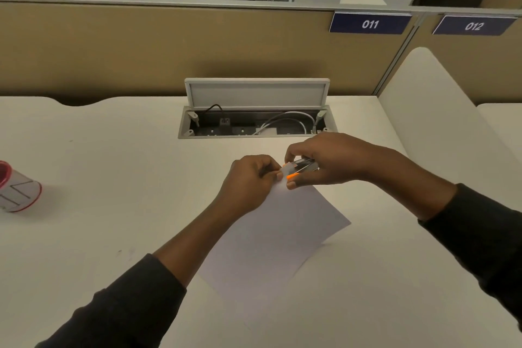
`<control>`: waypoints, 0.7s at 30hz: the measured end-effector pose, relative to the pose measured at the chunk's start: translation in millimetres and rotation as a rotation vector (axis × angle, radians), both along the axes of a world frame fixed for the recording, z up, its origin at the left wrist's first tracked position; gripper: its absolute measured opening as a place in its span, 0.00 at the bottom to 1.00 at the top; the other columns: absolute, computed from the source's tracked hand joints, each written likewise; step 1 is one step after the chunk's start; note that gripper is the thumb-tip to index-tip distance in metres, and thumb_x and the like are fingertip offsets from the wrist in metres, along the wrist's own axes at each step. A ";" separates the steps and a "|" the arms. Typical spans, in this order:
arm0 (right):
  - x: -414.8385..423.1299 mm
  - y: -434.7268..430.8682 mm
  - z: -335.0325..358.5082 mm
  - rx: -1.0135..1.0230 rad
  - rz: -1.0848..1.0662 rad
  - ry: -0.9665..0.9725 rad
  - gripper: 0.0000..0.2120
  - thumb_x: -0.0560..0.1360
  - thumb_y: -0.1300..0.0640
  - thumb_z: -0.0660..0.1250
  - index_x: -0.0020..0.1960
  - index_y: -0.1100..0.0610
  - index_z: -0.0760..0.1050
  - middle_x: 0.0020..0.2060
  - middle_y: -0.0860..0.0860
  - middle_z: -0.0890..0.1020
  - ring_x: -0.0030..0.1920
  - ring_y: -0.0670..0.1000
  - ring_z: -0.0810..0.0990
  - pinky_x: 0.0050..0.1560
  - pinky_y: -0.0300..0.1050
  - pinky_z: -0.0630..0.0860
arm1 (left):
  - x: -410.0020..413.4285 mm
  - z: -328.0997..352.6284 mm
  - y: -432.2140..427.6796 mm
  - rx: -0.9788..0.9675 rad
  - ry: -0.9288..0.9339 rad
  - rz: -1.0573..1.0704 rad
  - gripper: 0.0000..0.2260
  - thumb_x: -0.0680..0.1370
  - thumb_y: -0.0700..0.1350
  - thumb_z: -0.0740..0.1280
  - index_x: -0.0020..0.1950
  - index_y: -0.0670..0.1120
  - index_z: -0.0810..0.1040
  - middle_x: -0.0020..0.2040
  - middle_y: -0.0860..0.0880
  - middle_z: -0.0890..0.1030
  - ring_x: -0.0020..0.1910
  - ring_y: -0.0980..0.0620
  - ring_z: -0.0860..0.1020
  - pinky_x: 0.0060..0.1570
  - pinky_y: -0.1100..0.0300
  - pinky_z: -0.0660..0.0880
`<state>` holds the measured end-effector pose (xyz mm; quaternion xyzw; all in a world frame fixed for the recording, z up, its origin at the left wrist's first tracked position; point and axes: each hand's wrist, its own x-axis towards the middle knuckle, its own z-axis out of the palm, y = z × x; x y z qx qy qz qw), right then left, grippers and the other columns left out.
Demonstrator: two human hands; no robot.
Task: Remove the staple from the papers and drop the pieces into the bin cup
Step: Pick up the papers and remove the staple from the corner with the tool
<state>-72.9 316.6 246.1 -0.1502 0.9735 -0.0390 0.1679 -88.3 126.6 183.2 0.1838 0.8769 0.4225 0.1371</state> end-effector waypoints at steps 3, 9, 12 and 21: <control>0.0 -5.1 0.0 0.031 0.012 -0.009 0.27 0.72 0.30 0.64 0.64 0.44 0.72 0.56 0.47 0.82 0.49 0.48 0.75 0.47 0.46 0.77 | 1.5 2.2 -2.5 0.005 0.014 0.002 0.06 0.80 0.44 0.69 0.52 0.46 0.84 0.46 0.49 0.84 0.44 0.51 0.79 0.44 0.62 0.76; 0.8 -10.2 2.7 0.049 0.029 0.023 0.25 0.72 0.31 0.64 0.62 0.45 0.73 0.55 0.46 0.82 0.49 0.48 0.75 0.47 0.46 0.77 | 3.8 2.9 -3.9 -0.005 0.001 0.030 0.06 0.80 0.44 0.69 0.52 0.45 0.85 0.47 0.49 0.83 0.44 0.51 0.79 0.42 0.66 0.73; 1.2 -12.6 3.9 0.043 0.031 0.037 0.24 0.72 0.31 0.65 0.61 0.45 0.74 0.54 0.45 0.82 0.49 0.48 0.76 0.47 0.46 0.78 | 4.7 3.3 -3.6 -0.008 -0.008 0.045 0.07 0.80 0.45 0.69 0.53 0.45 0.85 0.48 0.48 0.84 0.44 0.51 0.79 0.42 0.65 0.72; 2.0 -17.5 8.7 0.025 0.013 0.027 0.23 0.72 0.33 0.67 0.60 0.48 0.75 0.54 0.46 0.81 0.50 0.48 0.76 0.48 0.46 0.79 | 6.1 5.8 -0.7 0.005 -0.015 0.109 0.04 0.79 0.45 0.70 0.50 0.45 0.80 0.44 0.50 0.80 0.43 0.51 0.78 0.39 0.66 0.72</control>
